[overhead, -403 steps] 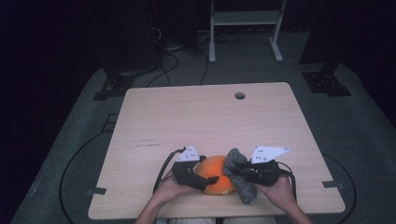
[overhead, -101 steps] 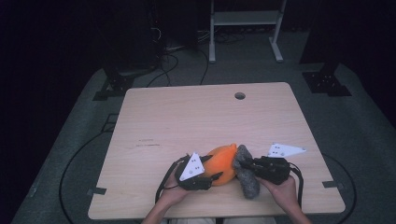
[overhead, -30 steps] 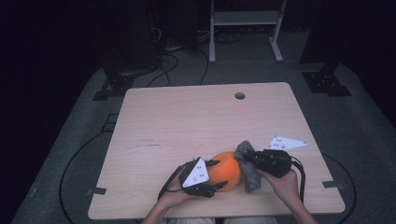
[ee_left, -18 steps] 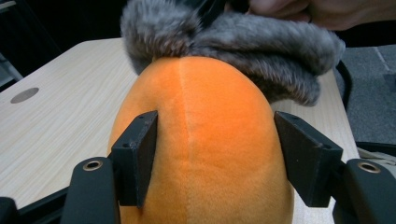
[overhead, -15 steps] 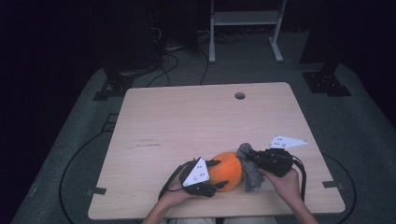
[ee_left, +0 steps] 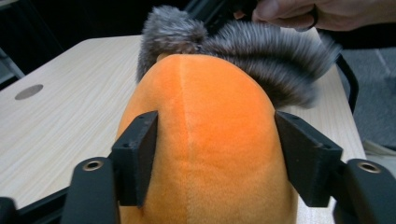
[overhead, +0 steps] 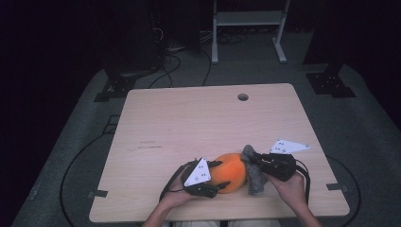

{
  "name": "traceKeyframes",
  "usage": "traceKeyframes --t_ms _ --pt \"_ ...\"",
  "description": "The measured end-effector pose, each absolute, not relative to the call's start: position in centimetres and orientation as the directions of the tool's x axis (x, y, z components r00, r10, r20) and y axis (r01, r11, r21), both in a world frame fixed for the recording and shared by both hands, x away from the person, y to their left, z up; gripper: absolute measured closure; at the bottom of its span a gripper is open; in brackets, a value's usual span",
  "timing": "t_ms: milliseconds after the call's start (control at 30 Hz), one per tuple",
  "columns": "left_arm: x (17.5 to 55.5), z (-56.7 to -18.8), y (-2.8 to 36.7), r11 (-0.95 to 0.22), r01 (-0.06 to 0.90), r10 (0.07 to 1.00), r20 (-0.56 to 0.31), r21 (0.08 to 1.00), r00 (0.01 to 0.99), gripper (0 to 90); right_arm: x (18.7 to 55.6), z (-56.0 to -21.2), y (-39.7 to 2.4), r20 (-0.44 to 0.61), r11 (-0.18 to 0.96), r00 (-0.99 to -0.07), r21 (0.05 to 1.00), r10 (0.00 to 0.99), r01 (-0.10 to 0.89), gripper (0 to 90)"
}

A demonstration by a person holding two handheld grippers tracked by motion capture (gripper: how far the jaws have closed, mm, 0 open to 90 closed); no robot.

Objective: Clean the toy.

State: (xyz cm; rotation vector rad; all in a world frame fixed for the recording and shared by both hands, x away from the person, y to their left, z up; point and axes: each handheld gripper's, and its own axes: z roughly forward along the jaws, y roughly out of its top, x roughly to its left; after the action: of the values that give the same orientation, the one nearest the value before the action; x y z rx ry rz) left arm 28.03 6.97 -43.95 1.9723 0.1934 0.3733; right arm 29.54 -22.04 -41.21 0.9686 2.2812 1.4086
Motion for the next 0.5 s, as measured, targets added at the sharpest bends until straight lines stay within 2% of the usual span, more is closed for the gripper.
traceKeyframes --t_ms 67,200,267,333,433,500 --pt "28.3 -43.9 7.1 -0.413 -0.023 0.308 0.163 0.911 0.937 32.2 28.9 -40.8 -22.1 0.097 0.287 -0.735 0.88 0.671 0.378 81.0" --pt "28.4 -43.8 7.0 -0.427 -0.03 0.307 0.176 0.904 0.935 33.7 27.4 -39.2 -20.0 0.125 0.256 -0.825 0.916 0.55 0.309 81.0" --pt "28.4 -43.8 7.0 -0.432 -0.029 0.307 0.178 0.901 0.935 33.9 27.2 -39.1 -19.4 0.122 0.263 -0.841 0.918 0.526 0.298 80.9" --pt "28.4 -43.8 7.0 -0.431 -0.027 0.305 0.174 0.902 0.936 34.4 27.8 -39.9 -18.7 0.106 0.306 -0.839 0.901 0.534 0.309 81.1" --pt "28.5 -43.9 6.9 -0.43 -0.017 0.313 0.167 0.903 0.935 35.6 29.1 -41.0 -20.1 0.17 0.258 -0.806 0.893 0.567 0.369 81.1" --pt "28.6 -43.9 6.8 -0.427 -0.018 0.315 0.167 0.904 0.934 35.7 29.3 -41.1 -20.9 0.174 0.241 -0.774 0.889 0.609 0.39 81.1"
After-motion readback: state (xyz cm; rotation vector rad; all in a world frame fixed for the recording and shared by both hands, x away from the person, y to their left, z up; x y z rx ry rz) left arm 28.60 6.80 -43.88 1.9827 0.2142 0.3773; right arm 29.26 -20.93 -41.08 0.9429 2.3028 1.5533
